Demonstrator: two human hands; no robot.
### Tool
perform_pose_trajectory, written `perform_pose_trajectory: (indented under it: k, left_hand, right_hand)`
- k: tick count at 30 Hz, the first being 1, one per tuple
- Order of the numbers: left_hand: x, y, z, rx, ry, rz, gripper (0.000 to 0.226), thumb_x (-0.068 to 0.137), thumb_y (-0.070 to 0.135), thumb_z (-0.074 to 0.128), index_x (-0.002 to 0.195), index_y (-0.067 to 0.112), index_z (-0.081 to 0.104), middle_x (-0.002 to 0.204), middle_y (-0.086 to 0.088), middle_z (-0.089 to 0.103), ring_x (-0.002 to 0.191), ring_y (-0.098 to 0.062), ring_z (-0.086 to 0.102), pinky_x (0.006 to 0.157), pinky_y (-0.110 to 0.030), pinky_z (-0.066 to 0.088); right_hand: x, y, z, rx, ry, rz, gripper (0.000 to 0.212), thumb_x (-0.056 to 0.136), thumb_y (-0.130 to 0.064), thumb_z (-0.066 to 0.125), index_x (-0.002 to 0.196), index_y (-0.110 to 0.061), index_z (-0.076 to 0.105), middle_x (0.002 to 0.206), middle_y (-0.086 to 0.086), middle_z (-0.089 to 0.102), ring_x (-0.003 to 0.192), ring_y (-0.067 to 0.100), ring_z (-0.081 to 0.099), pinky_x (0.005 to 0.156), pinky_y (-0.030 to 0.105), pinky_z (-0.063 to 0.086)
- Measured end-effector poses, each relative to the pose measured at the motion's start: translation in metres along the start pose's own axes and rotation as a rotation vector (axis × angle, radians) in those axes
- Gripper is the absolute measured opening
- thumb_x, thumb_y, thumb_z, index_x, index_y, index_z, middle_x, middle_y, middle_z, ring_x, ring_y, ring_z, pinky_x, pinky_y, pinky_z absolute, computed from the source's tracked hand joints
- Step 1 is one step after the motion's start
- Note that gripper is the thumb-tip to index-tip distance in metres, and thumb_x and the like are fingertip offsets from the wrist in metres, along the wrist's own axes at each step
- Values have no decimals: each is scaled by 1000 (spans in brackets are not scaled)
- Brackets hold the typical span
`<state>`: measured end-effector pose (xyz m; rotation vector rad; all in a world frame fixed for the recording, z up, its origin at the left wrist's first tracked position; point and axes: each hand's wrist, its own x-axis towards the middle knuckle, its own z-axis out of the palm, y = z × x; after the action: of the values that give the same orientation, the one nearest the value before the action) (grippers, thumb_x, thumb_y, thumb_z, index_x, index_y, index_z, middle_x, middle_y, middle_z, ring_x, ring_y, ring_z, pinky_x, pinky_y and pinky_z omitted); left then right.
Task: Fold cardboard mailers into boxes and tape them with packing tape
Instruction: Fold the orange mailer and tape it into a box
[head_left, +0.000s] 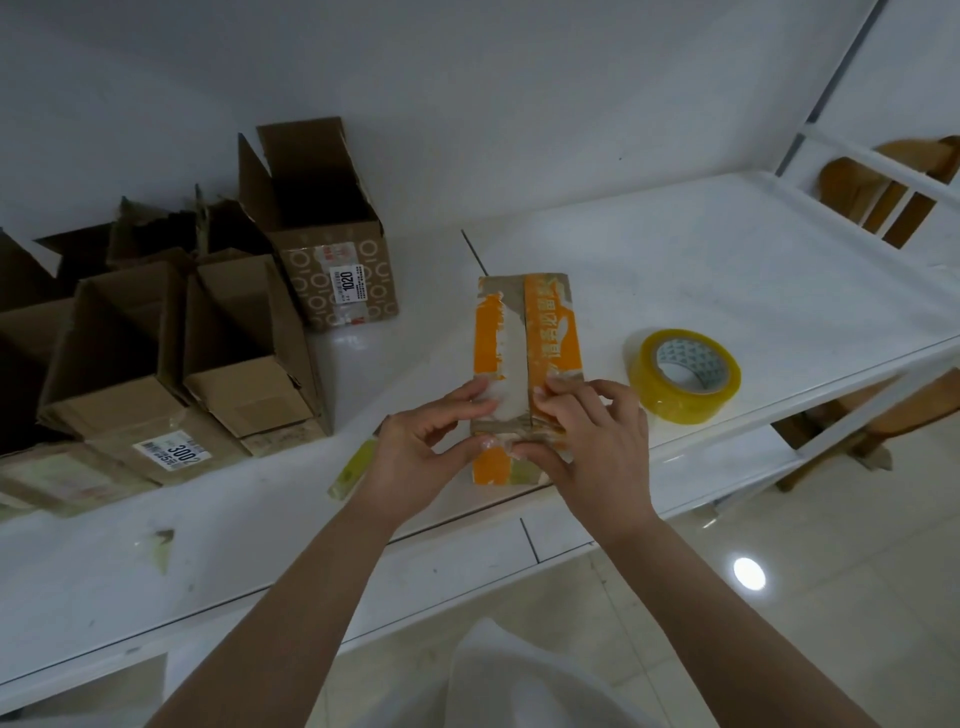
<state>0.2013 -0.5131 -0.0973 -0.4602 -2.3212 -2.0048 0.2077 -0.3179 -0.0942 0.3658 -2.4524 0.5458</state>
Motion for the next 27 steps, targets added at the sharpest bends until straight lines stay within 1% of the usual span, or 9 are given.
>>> perform_pose_trajectory:
  k: [3, 6, 9, 12, 14, 17, 21, 25, 27]
  left_hand:
    - [-3, 0, 2, -25, -4, -49, 32, 82, 13, 71, 113, 19, 68, 137, 2, 57, 131, -12, 49, 105, -51, 43]
    - [-6, 3, -3, 22, -86, -57, 39, 81, 35, 75, 118, 26, 67, 140, 11, 54, 133, -7, 46, 106, -47, 43]
    - [-4, 11, 6, 35, 33, -86, 42, 74, 45, 78, 110, 26, 70, 133, 14, 60, 127, -6, 52, 105, -44, 44]
    - [1, 13, 15, 14, 147, -92, 24, 75, 17, 78, 98, 23, 73, 125, 8, 66, 118, -11, 60, 98, -45, 51]
    - [1, 11, 8, 0, 80, -87, 32, 76, 1, 76, 100, 21, 72, 127, 3, 65, 118, -10, 60, 92, -35, 55]
    - [1, 10, -6, 40, -31, -38, 42, 74, -7, 74, 111, 12, 70, 129, 0, 63, 121, -8, 57, 87, -22, 54]
    - [4, 11, -5, 78, -23, 21, 47, 72, -9, 74, 116, 8, 66, 125, -8, 64, 121, -10, 57, 89, -23, 54]
    - [6, 16, -11, 105, -59, -38, 43, 69, 14, 78, 111, 21, 71, 126, 3, 65, 123, -9, 57, 94, -29, 52]
    - [7, 22, -14, 183, -77, -44, 46, 64, 29, 81, 109, 27, 71, 126, 13, 64, 121, -3, 57, 96, -25, 51]
  right_hand:
    - [-1, 0, 0, 1, 2, 13, 55, 80, -63, 54, 106, -17, 70, 119, -4, 66, 108, 26, 49, 83, 39, 43]
    - [-3, 2, -3, -11, -24, 8, 54, 79, -61, 57, 109, -18, 69, 122, -5, 65, 110, 26, 50, 84, 39, 42]
    - [-3, 3, -4, -17, -38, 1, 52, 77, -57, 64, 110, -18, 69, 123, -5, 65, 109, 28, 53, 83, 41, 45]
    - [-3, 0, -6, -7, -49, 28, 52, 78, -58, 64, 111, -18, 69, 123, -6, 64, 110, 25, 49, 83, 41, 44]
    - [-4, 1, -7, -6, -57, 21, 50, 78, -56, 66, 112, -19, 68, 124, -6, 64, 110, 23, 47, 83, 40, 44]
    - [-5, 2, -7, -1, -60, 2, 48, 75, -48, 76, 112, -18, 69, 124, -5, 64, 110, 25, 50, 82, 41, 46]
    - [-3, 5, -8, 67, -75, 7, 48, 78, -48, 74, 114, -17, 69, 126, -4, 64, 109, 28, 54, 84, 40, 47]
    - [-3, 20, -15, 294, -137, 115, 60, 76, -37, 79, 127, -12, 59, 131, 1, 59, 112, 23, 45, 89, 30, 46]
    - [-7, 27, -17, 283, -170, 277, 68, 72, -47, 77, 126, -12, 56, 129, 5, 57, 114, 24, 44, 89, 27, 41]
